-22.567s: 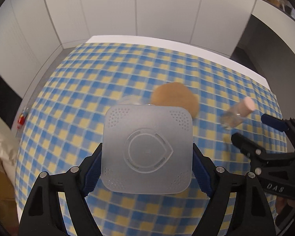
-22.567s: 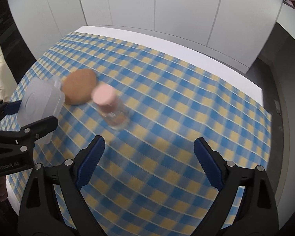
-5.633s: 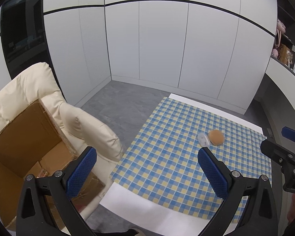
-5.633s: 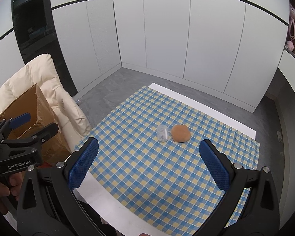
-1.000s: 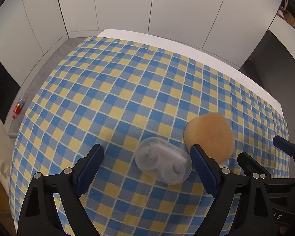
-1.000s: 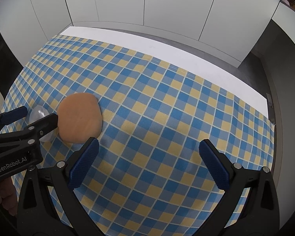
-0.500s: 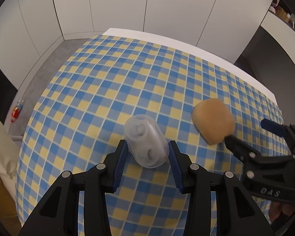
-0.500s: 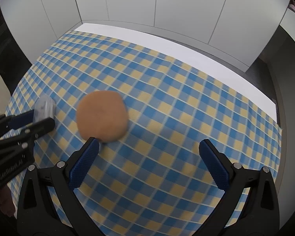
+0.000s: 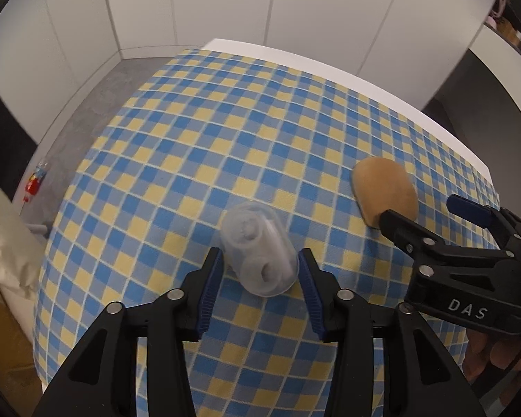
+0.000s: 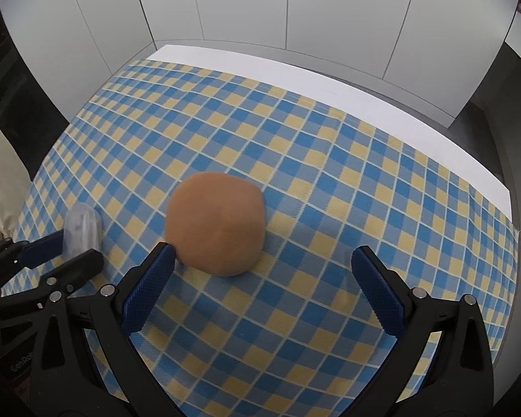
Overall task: Organize objects
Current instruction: 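Close the left tool on the clear plastic case while the right tool grasps the bread bun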
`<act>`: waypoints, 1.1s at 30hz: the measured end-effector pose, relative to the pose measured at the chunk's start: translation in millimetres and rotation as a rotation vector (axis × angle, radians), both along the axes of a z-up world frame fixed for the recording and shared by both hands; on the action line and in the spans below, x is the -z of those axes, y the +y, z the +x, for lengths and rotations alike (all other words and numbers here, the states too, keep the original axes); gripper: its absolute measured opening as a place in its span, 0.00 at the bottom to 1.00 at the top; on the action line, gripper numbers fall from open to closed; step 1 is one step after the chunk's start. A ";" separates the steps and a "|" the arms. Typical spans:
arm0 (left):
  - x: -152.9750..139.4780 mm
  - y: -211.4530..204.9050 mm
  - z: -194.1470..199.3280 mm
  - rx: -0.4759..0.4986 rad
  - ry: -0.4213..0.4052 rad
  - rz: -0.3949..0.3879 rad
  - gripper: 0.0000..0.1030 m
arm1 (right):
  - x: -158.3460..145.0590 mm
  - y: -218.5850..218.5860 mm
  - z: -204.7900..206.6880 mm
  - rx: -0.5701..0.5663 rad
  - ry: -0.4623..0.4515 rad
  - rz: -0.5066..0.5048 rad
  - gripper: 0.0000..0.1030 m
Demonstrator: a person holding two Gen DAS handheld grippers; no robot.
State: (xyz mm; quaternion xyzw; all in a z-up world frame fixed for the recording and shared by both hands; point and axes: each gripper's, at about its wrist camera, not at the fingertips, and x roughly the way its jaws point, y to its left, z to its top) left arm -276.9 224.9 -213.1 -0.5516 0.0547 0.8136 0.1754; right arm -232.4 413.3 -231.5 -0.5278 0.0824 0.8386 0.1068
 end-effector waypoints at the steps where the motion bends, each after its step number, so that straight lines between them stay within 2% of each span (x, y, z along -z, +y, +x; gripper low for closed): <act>1: -0.6 -2.7 -0.2 -0.015 0.002 0.005 0.56 | -0.1 -3.1 -1.9 -0.006 0.003 0.003 1.00; 3: -1.2 -5.8 2.0 -0.052 0.006 0.011 0.61 | 1.4 -5.6 -5.3 -0.007 0.003 0.000 1.00; 7: 1.9 -2.6 6.7 -0.091 -0.007 0.004 0.65 | 5.3 -11.6 -8.6 -0.009 -0.001 0.000 1.00; 10: 1.0 -2.3 -0.1 -0.116 0.021 0.001 0.65 | 9.1 -18.1 -15.5 -0.013 -0.003 0.010 1.00; 13: 2.9 -1.4 -1.8 -0.148 -0.004 -0.003 0.64 | 17.2 -22.1 -33.1 0.003 -0.011 0.015 1.00; 14: 3.0 -2.8 -2.5 -0.157 -0.006 -0.008 0.63 | 18.9 -32.6 -28.1 0.002 -0.013 0.011 1.00; 18: 1.4 2.7 -0.9 -0.137 0.007 -0.063 0.37 | 20.5 -65.8 -24.3 -0.026 -0.018 0.022 0.97; 21: 1.7 2.5 -1.6 -0.130 0.000 -0.061 0.37 | 20.0 -83.7 -28.3 -0.054 -0.013 0.026 0.94; 24: 1.2 -1.3 0.3 -0.132 -0.004 -0.062 0.36 | 19.2 -104.6 -31.6 -0.076 -0.005 0.035 0.86; 28: 0.4 -2.2 2.2 -0.117 -0.009 -0.045 0.37 | 15.0 -131.7 -31.9 -0.118 0.005 0.034 0.63; 33: -1.1 2.3 6.0 -0.099 -0.005 -0.050 0.36 | 13.6 -154.3 -32.0 -0.128 -0.003 0.027 0.59</act>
